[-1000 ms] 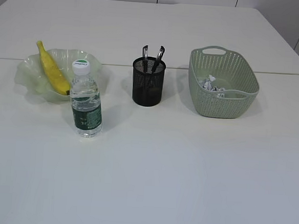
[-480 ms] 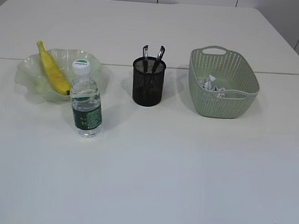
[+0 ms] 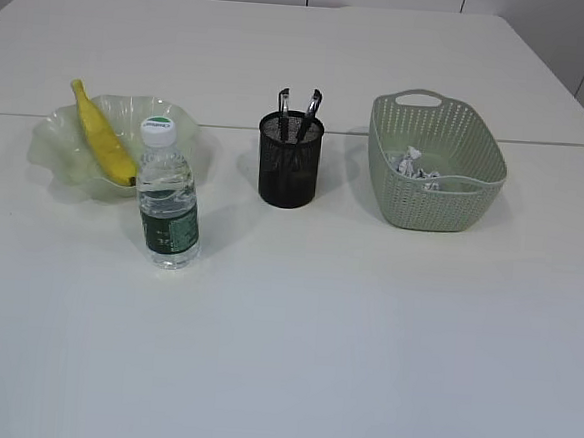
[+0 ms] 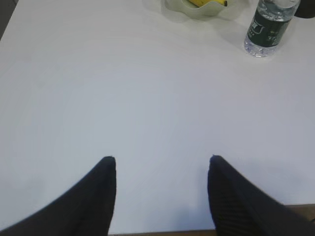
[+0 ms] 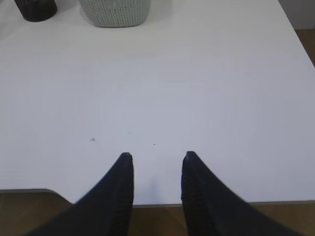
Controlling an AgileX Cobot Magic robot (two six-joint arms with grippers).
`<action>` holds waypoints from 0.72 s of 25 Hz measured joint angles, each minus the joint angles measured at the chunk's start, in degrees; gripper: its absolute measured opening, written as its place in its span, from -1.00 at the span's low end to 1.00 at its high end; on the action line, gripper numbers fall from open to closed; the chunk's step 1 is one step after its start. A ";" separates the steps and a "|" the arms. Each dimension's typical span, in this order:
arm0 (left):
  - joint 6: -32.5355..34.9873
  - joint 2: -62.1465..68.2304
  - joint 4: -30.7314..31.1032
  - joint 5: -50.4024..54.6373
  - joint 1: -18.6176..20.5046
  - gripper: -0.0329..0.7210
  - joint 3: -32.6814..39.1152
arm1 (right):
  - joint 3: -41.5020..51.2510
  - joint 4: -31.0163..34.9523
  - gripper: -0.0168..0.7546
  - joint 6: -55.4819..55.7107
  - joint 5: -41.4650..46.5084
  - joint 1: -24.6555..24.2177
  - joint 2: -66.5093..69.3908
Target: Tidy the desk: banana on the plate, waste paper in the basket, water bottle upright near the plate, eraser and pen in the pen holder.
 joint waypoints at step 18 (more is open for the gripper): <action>0.00 0.00 1.62 -7.85 0.00 0.51 2.64 | 3.00 -0.09 -0.32 -3.13 -6.86 0.00 0.00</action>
